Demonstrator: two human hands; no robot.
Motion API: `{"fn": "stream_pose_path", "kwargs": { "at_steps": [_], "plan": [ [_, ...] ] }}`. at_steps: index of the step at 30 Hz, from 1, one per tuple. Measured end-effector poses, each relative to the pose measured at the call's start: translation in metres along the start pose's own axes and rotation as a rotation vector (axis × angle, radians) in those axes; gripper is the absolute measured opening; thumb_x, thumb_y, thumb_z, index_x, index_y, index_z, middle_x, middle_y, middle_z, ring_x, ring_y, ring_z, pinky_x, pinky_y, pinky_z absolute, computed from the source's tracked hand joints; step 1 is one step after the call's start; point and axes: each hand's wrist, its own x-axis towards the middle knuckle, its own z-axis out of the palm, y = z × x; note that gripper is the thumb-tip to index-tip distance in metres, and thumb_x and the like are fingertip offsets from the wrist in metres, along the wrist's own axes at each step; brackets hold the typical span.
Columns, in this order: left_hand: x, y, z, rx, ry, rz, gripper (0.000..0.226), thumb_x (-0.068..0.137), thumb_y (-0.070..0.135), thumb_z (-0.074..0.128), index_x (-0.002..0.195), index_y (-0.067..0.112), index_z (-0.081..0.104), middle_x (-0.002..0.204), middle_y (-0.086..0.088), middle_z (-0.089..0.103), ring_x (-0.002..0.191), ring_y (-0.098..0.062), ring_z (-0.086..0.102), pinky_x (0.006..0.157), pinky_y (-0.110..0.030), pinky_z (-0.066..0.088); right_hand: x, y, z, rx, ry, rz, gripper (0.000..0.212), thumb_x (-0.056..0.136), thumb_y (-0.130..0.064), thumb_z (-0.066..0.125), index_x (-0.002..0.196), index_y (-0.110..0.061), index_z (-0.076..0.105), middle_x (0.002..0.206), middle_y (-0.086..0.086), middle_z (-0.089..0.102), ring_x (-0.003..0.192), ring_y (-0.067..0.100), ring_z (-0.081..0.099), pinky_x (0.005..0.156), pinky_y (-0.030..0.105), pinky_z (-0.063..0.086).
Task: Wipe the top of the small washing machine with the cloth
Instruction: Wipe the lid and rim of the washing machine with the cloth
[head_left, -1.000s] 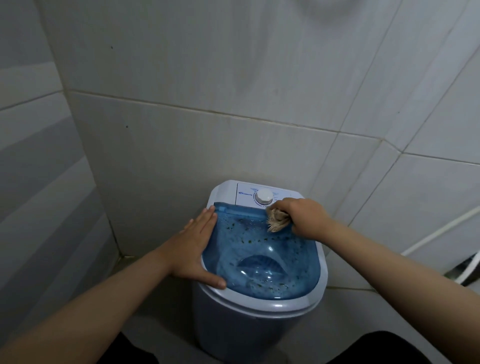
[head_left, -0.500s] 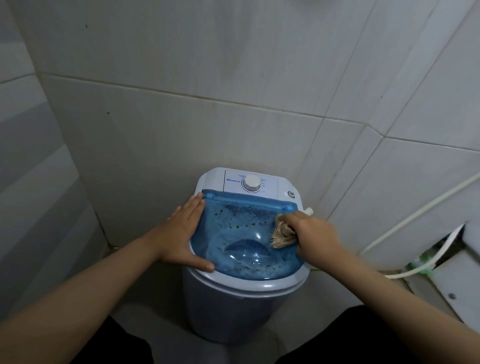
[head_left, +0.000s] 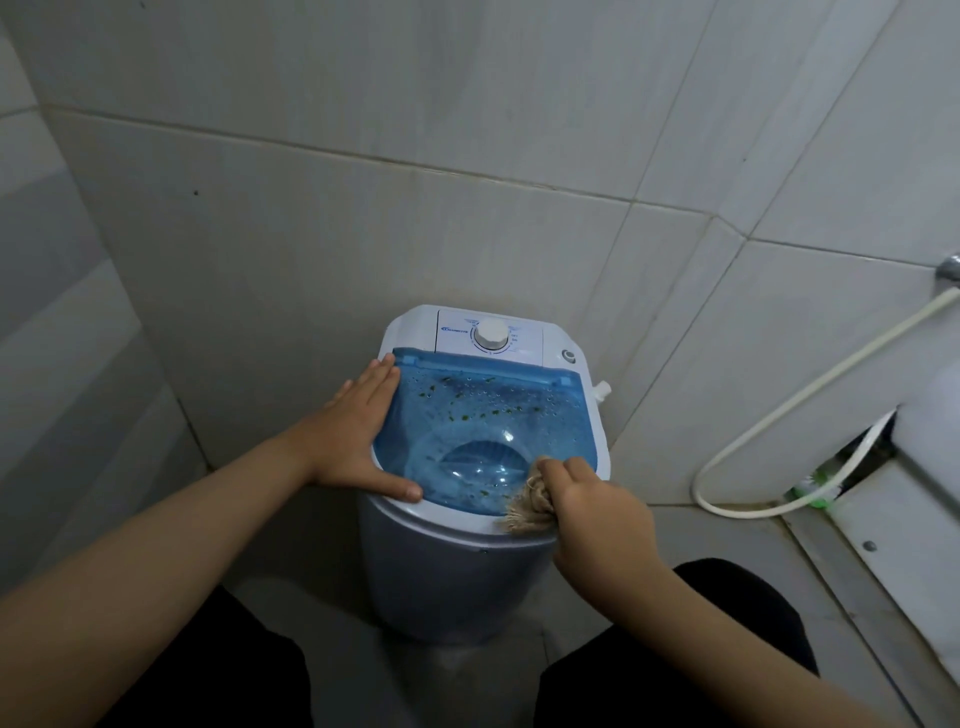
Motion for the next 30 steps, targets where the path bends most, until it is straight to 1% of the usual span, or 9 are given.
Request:
{"fn": "stream_pose_path", "kwargs": {
  "at_steps": [6, 10, 13, 15, 17, 19, 22, 27, 30],
  "plan": [
    [-0.001, 0.001, 0.000, -0.002, -0.006, -0.002, 0.146, 0.045, 0.092, 0.049, 0.144, 0.012, -0.022, 0.152, -0.002, -0.032, 0.140, -0.012, -0.026, 0.113, -0.035, -0.012, -0.007, -0.016, 0.004, 0.013, -0.004, 0.003, 0.059, 0.081, -0.002, 0.051, 0.135, -0.015, 0.031, 0.125, 0.006, 0.048, 0.107, 0.031, 0.058, 0.064, 0.032, 0.036],
    [-0.002, 0.001, 0.000, -0.004, -0.005, 0.000, 0.145, 0.046, 0.091, 0.050, 0.144, 0.012, -0.022, 0.152, -0.003, -0.032, 0.140, -0.013, -0.026, 0.113, -0.035, -0.011, -0.005, -0.015, -0.004, 0.032, -0.053, -0.053, 0.051, 0.078, -0.003, 0.052, 0.126, -0.017, 0.040, 0.119, 0.005, 0.052, 0.102, 0.033, 0.059, 0.064, 0.033, 0.039],
    [-0.001, 0.001, 0.000, -0.005, 0.001, 0.003, 0.147, 0.043, 0.094, 0.046, 0.144, 0.011, -0.022, 0.152, -0.003, -0.032, 0.140, -0.013, -0.026, 0.113, -0.035, -0.012, 0.015, 0.001, -0.023, 0.145, -0.083, -0.036, 0.038, 0.071, -0.007, 0.055, 0.106, -0.021, 0.053, 0.099, 0.001, 0.060, 0.096, 0.030, 0.061, 0.066, 0.032, 0.044],
    [-0.001, 0.000, 0.000, -0.009, 0.002, 0.006, 0.148, 0.041, 0.095, 0.044, 0.144, 0.012, -0.022, 0.152, -0.002, -0.033, 0.140, -0.013, -0.027, 0.113, -0.034, -0.012, 0.037, 0.014, -0.037, 0.230, -0.032, 0.004, 0.032, 0.070, -0.008, 0.057, 0.100, -0.021, 0.057, 0.085, -0.001, 0.058, 0.084, 0.028, 0.058, 0.062, 0.029, 0.039],
    [-0.001, 0.000, 0.001, -0.015, 0.002, 0.010, 0.147, 0.043, 0.094, 0.046, 0.144, 0.013, -0.023, 0.151, -0.001, -0.034, 0.140, -0.013, -0.027, 0.112, -0.033, -0.013, 0.065, 0.025, -0.046, 0.203, 0.072, -0.002, 0.032, 0.072, -0.006, 0.056, 0.101, -0.018, 0.058, 0.088, 0.004, 0.063, 0.078, 0.028, 0.055, 0.060, 0.030, 0.037],
    [0.000, -0.001, 0.002, -0.017, 0.002, 0.012, 0.146, 0.045, 0.093, 0.049, 0.144, 0.013, -0.024, 0.150, 0.000, -0.035, 0.139, -0.012, -0.028, 0.112, -0.033, -0.013, 0.097, 0.032, -0.047, 0.177, 0.140, -0.025, 0.035, 0.071, -0.004, 0.055, 0.103, -0.016, 0.058, 0.096, 0.009, 0.067, 0.085, 0.034, 0.060, 0.060, 0.033, 0.043],
    [0.001, -0.001, 0.003, -0.020, 0.012, 0.016, 0.146, 0.045, 0.091, 0.051, 0.144, 0.013, -0.023, 0.150, 0.001, -0.035, 0.139, -0.012, -0.028, 0.110, -0.031, -0.014, 0.140, 0.036, -0.040, 0.100, 0.124, -0.082, 0.038, 0.071, -0.001, 0.052, 0.106, -0.016, 0.056, 0.104, 0.010, 0.065, 0.092, 0.035, 0.060, 0.067, 0.037, 0.050],
    [0.002, -0.003, 0.004, -0.020, 0.024, 0.018, 0.145, 0.046, 0.090, 0.053, 0.143, 0.015, -0.025, 0.150, 0.002, -0.036, 0.139, -0.012, -0.028, 0.110, -0.031, -0.015, 0.170, 0.033, -0.024, -0.002, 0.080, -0.129, 0.038, 0.077, 0.003, 0.049, 0.112, -0.013, 0.052, 0.110, 0.011, 0.058, 0.101, 0.033, 0.055, 0.062, 0.034, 0.038],
    [0.002, -0.005, 0.003, -0.023, 0.021, 0.020, 0.146, 0.045, 0.091, 0.051, 0.143, 0.015, -0.025, 0.149, 0.002, -0.037, 0.139, -0.011, -0.030, 0.111, -0.031, -0.015, 0.162, 0.031, -0.016, -0.024, 0.110, -0.149, 0.038, 0.076, 0.003, 0.050, 0.111, -0.011, 0.051, 0.109, 0.012, 0.057, 0.098, 0.035, 0.057, 0.063, 0.034, 0.036]
  ]
}}
